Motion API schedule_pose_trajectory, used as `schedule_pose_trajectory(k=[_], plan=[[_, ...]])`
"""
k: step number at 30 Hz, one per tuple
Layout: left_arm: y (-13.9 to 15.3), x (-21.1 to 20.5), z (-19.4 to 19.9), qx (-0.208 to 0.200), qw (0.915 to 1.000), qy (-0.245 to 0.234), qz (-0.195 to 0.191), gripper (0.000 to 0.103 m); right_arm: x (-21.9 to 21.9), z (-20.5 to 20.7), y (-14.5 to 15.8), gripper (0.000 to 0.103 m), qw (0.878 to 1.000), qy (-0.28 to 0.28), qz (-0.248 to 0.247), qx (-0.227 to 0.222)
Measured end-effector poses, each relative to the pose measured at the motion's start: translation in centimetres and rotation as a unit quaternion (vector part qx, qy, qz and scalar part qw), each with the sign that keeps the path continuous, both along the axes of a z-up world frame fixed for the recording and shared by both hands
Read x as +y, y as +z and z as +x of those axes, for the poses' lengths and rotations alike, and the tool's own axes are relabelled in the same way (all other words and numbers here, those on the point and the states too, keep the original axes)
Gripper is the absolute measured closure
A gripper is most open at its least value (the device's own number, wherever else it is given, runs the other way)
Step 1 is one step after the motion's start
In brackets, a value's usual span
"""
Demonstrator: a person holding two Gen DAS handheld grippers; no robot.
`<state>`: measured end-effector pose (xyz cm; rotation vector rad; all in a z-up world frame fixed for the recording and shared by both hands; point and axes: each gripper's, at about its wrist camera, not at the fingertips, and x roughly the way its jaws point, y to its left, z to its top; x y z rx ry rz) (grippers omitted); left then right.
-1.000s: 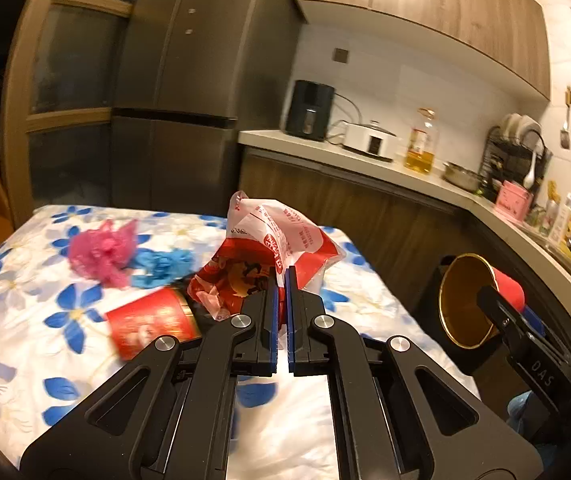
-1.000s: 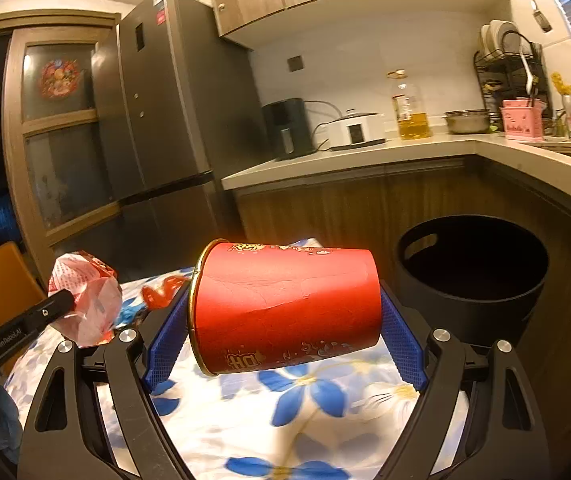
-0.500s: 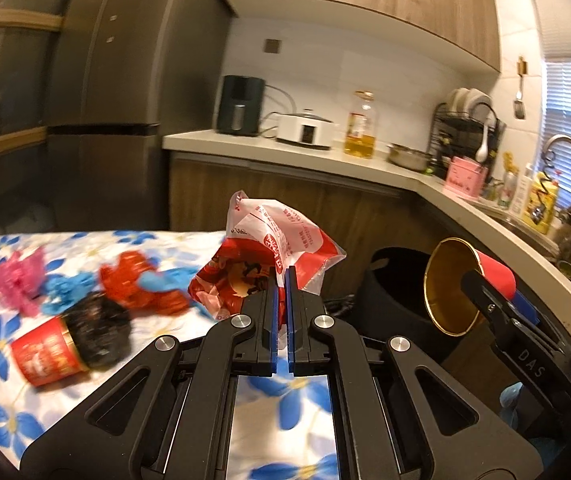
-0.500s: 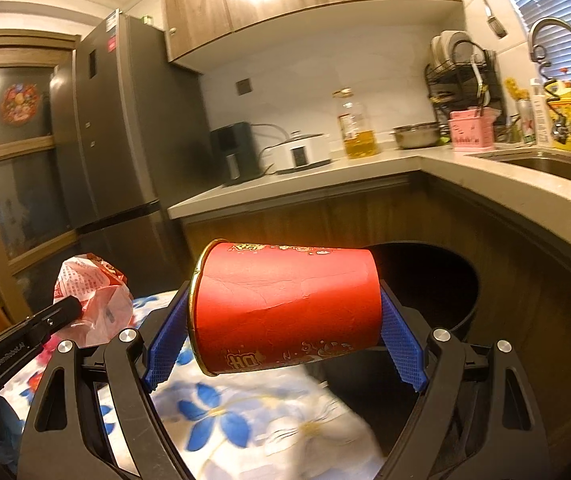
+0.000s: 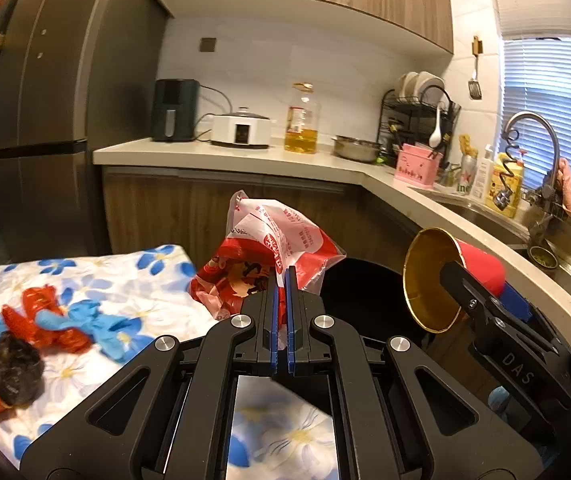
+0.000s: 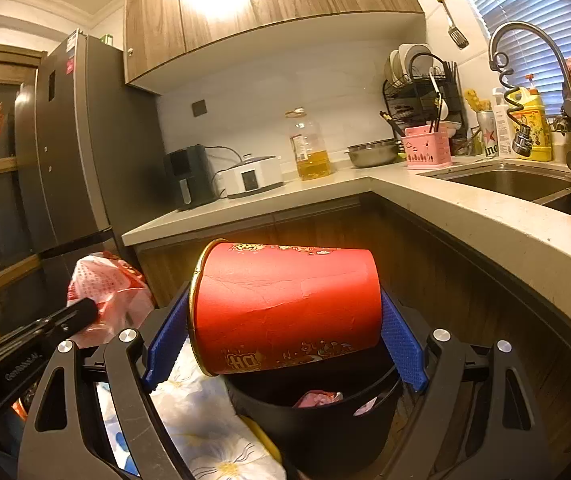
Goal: Collect trash
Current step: 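Carry the snack bag and red cup over the black trash bin, then open both tools to drop the snack bag and red cup into the bin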
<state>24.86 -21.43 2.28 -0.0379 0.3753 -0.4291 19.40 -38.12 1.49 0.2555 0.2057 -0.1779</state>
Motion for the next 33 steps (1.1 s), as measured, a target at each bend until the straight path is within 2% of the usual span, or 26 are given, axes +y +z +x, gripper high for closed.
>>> schedule_pose_trajectory(k=[16,33], plan=[[-1.1,-4.7,2.9,0.006,0.9995,-0.03,0.011,0.101,-3.5,1.7,-0.6,0.02,1.0,-0.015,0.01,0.002],[-2.0,-6.7,5.2,0.013,0.9979,-0.063,-0.008,0.101,-4.8,3.1,-1.3,0.02,1.0,-0.015,0.004,0.009]])
